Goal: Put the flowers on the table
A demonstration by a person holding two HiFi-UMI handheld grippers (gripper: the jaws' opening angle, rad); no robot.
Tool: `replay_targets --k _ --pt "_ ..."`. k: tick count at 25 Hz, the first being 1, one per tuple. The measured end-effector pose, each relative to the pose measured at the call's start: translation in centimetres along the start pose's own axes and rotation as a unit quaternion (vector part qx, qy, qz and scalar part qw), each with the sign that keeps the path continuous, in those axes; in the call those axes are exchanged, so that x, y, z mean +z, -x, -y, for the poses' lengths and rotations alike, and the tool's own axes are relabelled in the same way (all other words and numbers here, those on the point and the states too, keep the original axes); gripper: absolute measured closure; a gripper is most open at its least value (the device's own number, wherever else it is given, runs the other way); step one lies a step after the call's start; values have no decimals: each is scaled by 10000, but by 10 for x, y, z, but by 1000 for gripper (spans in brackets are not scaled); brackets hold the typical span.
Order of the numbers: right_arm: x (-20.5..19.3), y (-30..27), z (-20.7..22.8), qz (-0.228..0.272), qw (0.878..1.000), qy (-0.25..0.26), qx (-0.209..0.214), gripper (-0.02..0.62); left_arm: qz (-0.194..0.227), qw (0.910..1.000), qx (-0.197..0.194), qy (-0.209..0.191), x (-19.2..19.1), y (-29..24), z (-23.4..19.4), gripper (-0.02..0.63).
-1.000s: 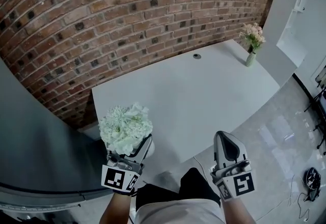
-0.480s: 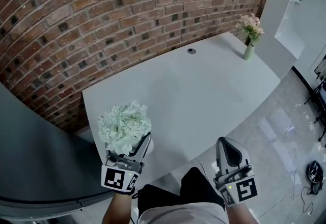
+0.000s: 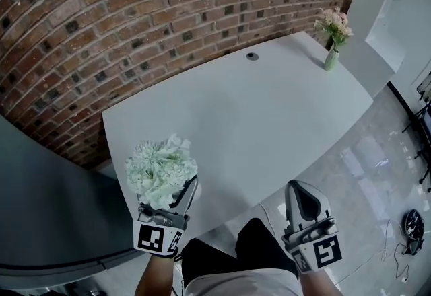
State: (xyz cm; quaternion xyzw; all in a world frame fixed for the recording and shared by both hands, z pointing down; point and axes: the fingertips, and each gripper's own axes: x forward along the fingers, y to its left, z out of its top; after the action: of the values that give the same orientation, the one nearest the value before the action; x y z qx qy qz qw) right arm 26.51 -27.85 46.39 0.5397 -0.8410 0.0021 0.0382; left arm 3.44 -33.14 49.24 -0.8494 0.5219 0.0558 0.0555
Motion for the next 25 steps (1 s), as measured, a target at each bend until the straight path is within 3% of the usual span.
replay_targets --k 15,25 --pt "11 -6 1 82 9996 -182 174 580 118 9999 -27 11 0 2 4 252" --pt "-5 3 1 -193 9997 -130 23 580 58 9999 -15 119 -5 7 2 215"
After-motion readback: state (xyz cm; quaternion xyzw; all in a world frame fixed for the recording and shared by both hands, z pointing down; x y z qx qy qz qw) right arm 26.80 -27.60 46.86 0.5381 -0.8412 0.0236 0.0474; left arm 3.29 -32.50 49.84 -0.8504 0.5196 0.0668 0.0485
